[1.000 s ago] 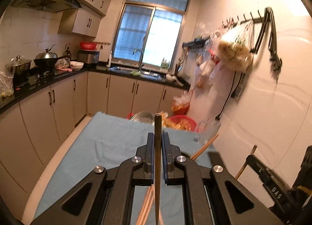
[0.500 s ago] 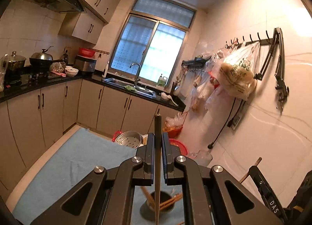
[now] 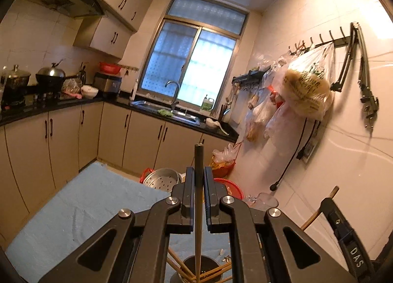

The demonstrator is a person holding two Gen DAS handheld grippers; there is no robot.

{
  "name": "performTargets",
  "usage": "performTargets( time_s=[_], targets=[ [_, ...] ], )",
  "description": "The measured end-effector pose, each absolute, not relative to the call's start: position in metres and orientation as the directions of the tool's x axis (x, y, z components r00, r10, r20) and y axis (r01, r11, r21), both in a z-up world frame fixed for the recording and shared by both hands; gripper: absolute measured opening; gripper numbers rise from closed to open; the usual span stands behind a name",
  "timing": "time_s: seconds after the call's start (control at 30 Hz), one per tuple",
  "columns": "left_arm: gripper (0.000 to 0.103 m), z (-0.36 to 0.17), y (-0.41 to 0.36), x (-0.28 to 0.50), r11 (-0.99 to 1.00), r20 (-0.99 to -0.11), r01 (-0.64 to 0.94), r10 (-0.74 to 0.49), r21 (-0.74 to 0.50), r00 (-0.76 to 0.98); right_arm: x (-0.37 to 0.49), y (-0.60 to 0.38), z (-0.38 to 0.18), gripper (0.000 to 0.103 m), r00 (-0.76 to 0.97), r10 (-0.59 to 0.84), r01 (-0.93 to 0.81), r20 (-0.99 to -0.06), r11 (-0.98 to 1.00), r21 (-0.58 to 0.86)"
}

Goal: Organize utensils
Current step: 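Carry both held chopsticks to the black cup and lower them in, then open the left tool in the cup while the right tool releases its chopstick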

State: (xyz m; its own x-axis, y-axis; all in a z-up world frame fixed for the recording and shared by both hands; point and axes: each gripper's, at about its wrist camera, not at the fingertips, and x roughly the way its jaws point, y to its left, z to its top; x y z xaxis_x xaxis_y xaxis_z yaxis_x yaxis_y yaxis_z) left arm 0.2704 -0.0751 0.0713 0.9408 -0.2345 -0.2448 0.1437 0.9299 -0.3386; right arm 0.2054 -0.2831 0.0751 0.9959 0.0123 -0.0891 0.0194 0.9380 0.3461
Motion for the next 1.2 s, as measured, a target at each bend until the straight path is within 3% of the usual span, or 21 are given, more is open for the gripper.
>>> performTargets(
  time_s=[0.23,0.87,0.93,1.0,1.07,1.13,1.2],
  targets=[
    [0.007,0.048,-0.078,0.284,0.929,-0.292,0.121,-0.231,-0.348,0.928,0.222,-0.281,0.058,0.008,0.994,-0.005,0.044,-0.112,0.937,0.347],
    [0.008,0.019,-0.074,0.276,0.933,-0.395,0.141,-0.273,-0.332,0.877,0.228,-0.289,-0.013,0.011,0.949,0.088,0.043,-0.302,0.914,0.403],
    [0.013,0.022,-0.072,0.271,0.93,-0.403,0.157,-0.291,-0.332,0.868,0.228,-0.293,-0.015,0.012,0.943,0.103,0.043,-0.317,0.905,0.422],
    [0.039,0.027,-0.067,0.261,0.93,-0.401,0.168,-0.297,-0.326,0.867,0.224,-0.296,-0.013,0.014,0.938,0.101,0.055,-0.33,0.9,0.433],
    [0.055,0.033,-0.057,0.247,0.935,-0.385,0.16,-0.281,-0.317,0.879,0.217,-0.299,-0.008,0.018,0.938,0.105,0.056,-0.331,0.896,0.441],
    [0.056,0.04,-0.041,0.227,0.937,-0.376,0.152,-0.269,-0.313,0.887,0.203,-0.299,-0.003,0.021,0.938,0.11,0.049,-0.327,0.896,0.441],
    [0.065,0.041,-0.022,0.21,0.936,-0.402,0.141,-0.27,-0.322,0.875,0.188,-0.296,0.001,0.028,0.934,0.125,0.037,-0.334,0.897,0.441]
  ],
)
